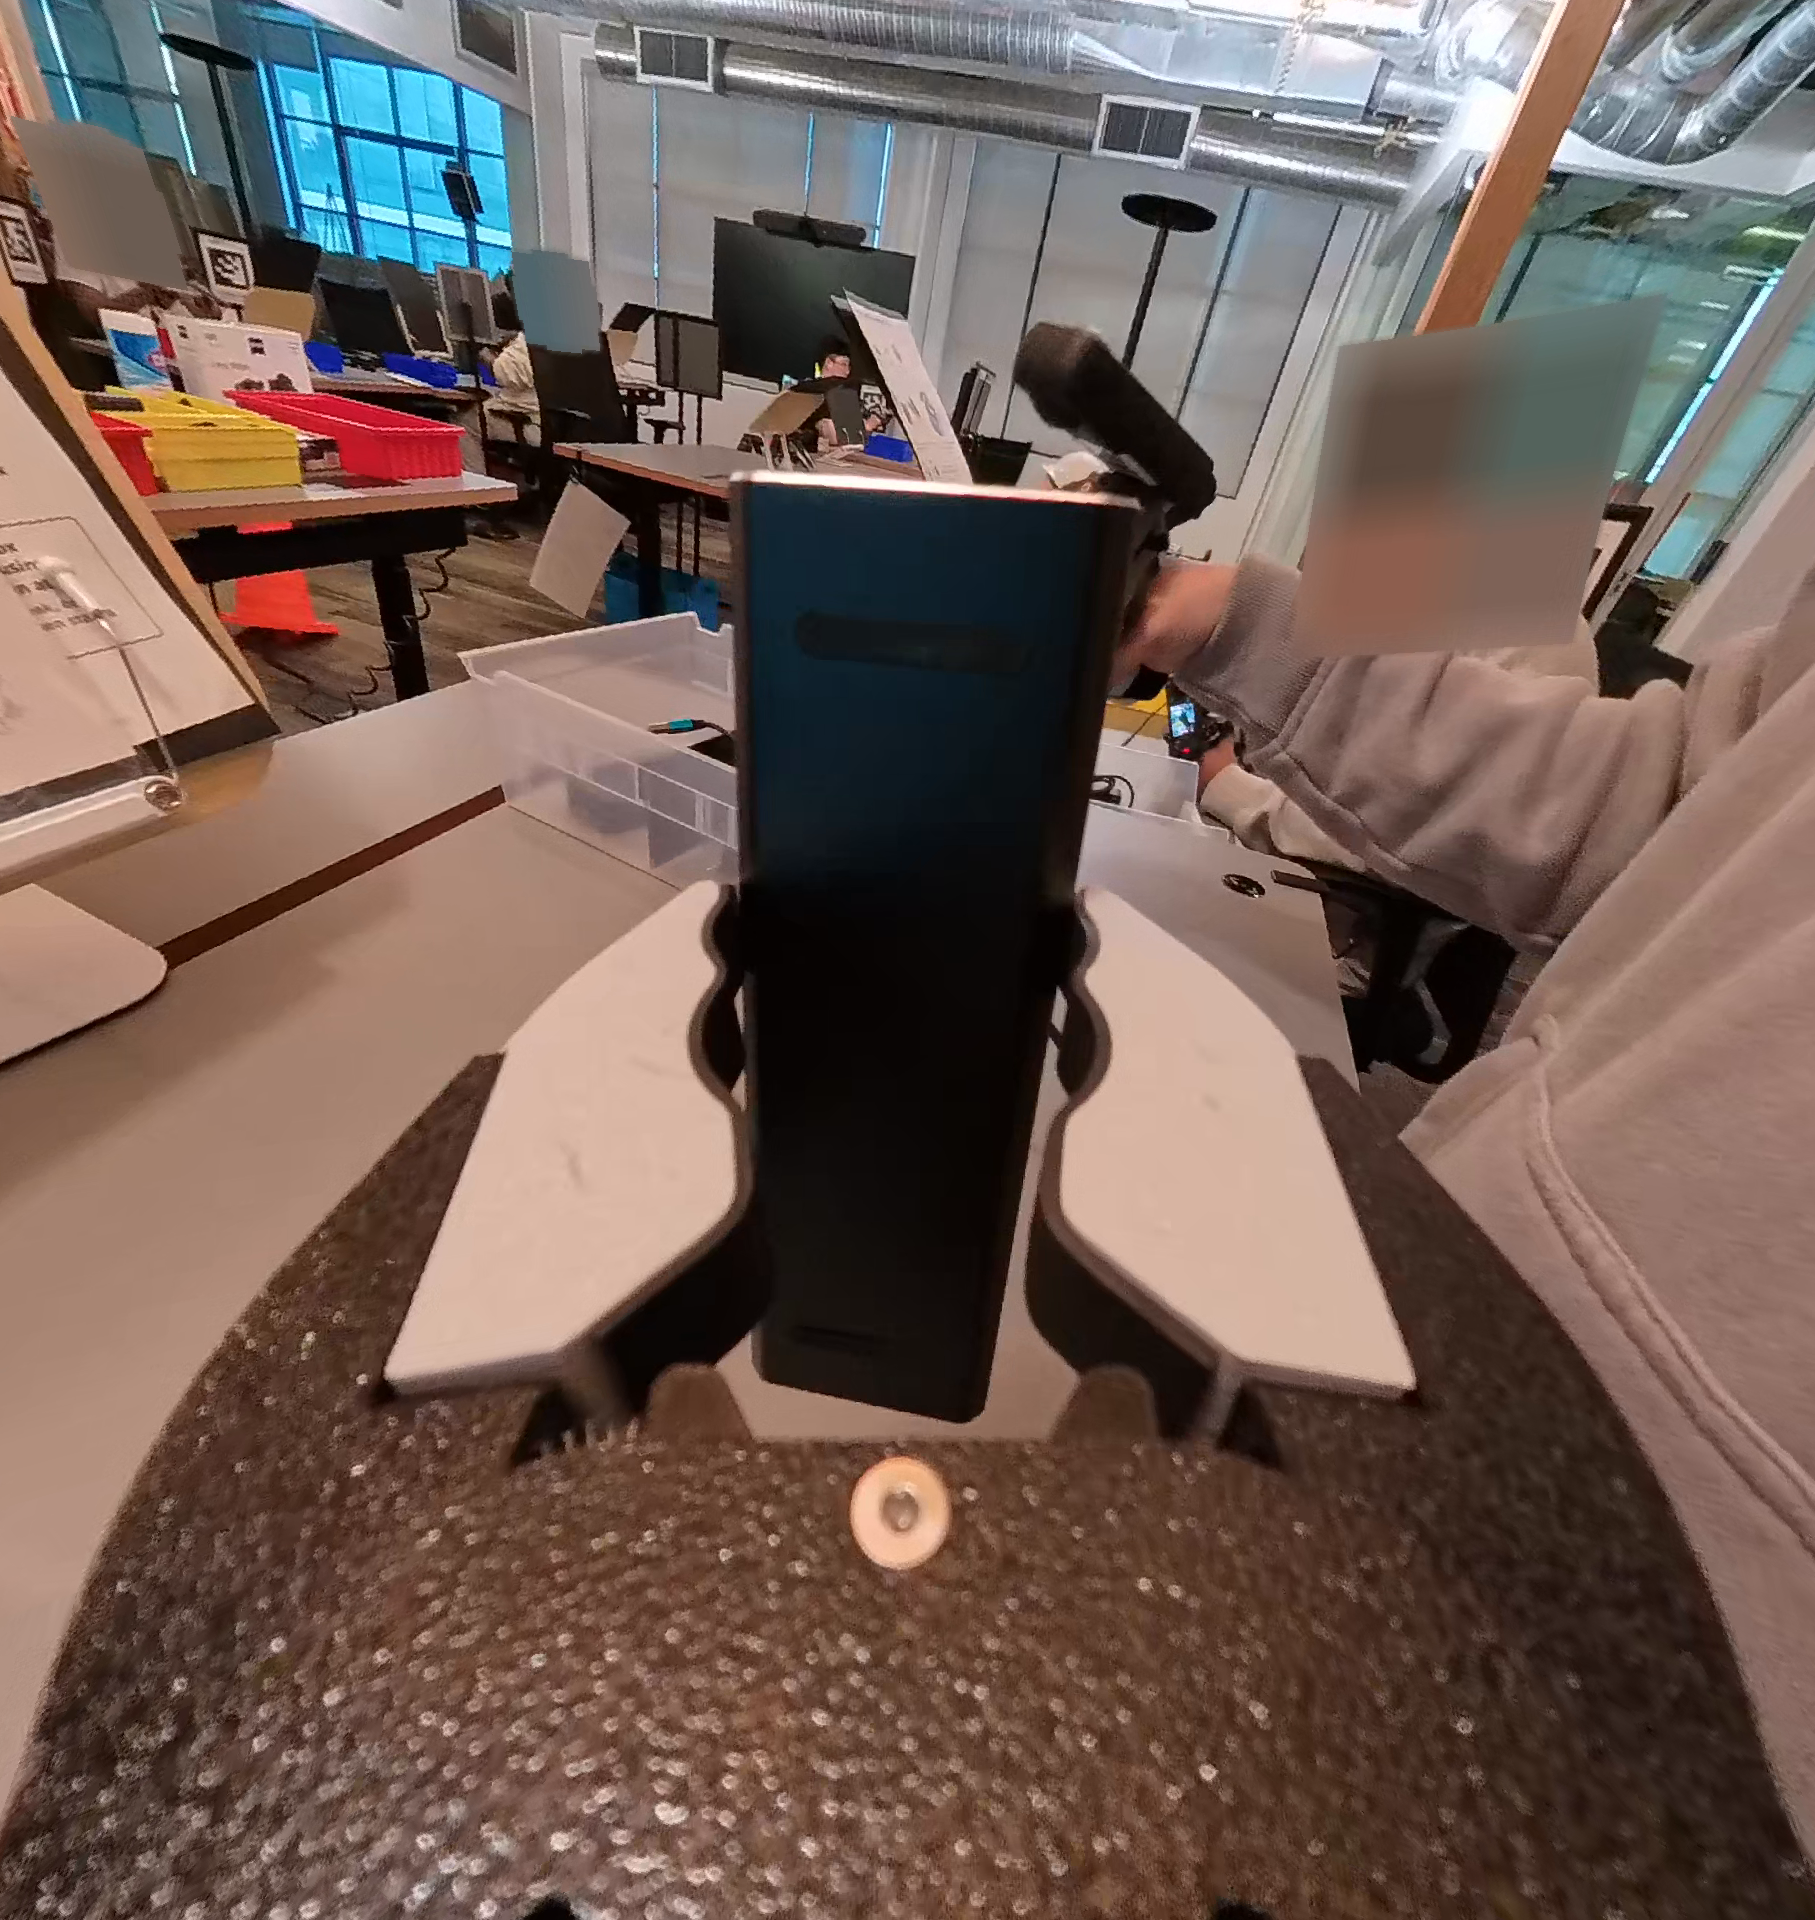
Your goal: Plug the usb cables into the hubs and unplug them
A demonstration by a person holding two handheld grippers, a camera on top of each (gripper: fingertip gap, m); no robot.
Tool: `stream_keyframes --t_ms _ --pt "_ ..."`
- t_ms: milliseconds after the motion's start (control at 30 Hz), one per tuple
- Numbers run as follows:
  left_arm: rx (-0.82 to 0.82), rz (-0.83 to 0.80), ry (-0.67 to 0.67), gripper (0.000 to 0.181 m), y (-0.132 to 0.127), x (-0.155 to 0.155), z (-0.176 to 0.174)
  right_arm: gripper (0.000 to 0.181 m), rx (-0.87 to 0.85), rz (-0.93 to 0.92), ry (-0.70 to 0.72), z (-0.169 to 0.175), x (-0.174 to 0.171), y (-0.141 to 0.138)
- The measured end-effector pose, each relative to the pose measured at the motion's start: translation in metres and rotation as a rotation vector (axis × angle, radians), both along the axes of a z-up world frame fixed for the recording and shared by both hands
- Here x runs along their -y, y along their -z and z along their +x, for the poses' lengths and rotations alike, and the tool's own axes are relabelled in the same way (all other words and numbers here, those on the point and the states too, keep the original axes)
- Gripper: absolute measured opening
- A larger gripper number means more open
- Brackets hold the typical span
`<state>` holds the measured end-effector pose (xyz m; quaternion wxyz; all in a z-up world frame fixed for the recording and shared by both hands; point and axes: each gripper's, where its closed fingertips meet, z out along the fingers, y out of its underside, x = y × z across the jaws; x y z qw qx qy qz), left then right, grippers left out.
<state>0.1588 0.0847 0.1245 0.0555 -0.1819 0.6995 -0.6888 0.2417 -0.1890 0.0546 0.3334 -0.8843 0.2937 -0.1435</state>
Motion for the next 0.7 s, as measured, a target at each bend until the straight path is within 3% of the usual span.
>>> stream_keyframes --t_ms 33,167,367,500,700 --pt "0.0 0.001 0.004 0.058 0.0 0.001 0.0 0.075 -0.018 -0.016 0.021 -0.001 0.003 0.007" --pt "-0.007 -0.009 0.004 0.058 0.002 0.001 0.001 0.064 -0.049 0.134 -0.013 -0.014 -0.027 0.008" --pt "0.031 -0.043 0.039 0.058 0.003 0.002 -0.002 0.058 0.029 0.453 -0.301 -0.058 -0.146 -0.047" --pt "0.063 -0.05 0.073 0.058 0.003 0.008 -0.009 0.047 0.116 0.494 -0.525 -0.092 -0.218 -0.072" --pt "0.129 -0.095 0.098 0.058 -0.008 0.012 -0.019 0.028 0.032 0.428 -0.61 -0.106 -0.264 -0.05"
